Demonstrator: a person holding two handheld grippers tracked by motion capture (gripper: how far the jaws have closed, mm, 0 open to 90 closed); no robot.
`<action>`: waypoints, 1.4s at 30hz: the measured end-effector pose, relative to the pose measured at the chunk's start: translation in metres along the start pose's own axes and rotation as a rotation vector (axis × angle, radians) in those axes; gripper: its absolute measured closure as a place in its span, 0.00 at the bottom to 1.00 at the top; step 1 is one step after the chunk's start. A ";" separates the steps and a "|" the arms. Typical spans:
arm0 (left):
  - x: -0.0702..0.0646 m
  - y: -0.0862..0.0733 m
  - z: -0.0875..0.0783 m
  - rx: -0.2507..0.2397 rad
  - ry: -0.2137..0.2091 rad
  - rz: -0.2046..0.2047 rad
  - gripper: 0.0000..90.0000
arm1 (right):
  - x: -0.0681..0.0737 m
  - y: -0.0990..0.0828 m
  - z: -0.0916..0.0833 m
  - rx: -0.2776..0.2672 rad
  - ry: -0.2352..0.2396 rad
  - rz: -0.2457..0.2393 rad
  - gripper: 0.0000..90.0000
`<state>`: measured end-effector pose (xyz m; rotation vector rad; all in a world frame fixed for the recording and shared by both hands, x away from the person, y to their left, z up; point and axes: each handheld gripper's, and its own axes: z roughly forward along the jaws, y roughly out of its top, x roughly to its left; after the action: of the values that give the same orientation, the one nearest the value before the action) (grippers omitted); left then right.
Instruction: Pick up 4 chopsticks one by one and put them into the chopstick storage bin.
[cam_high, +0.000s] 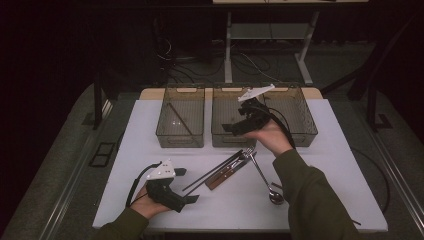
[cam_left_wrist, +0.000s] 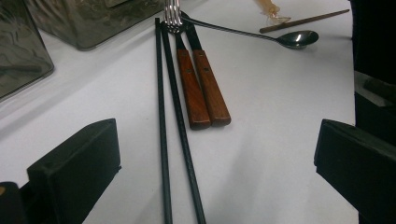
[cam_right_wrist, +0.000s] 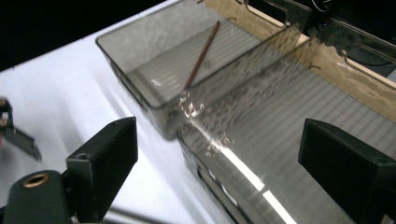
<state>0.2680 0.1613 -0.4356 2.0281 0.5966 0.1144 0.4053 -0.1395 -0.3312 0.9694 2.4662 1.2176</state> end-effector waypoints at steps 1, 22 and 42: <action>0.000 0.000 0.000 0.002 0.001 0.001 0.00 | 0.000 -0.003 -0.003 0.000 0.005 -0.002 0.12; 0.002 -0.001 -0.001 0.003 0.013 0.002 0.00 | -0.008 -0.079 -0.062 -0.087 0.035 -0.035 0.12; 0.001 -0.001 -0.002 0.002 0.016 0.006 0.00 | -0.017 -0.172 -0.126 -0.041 0.016 -0.005 0.18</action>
<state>0.2682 0.1638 -0.4353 2.0330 0.6012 0.1342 0.2802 -0.3043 -0.3855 0.9462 2.4446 1.2739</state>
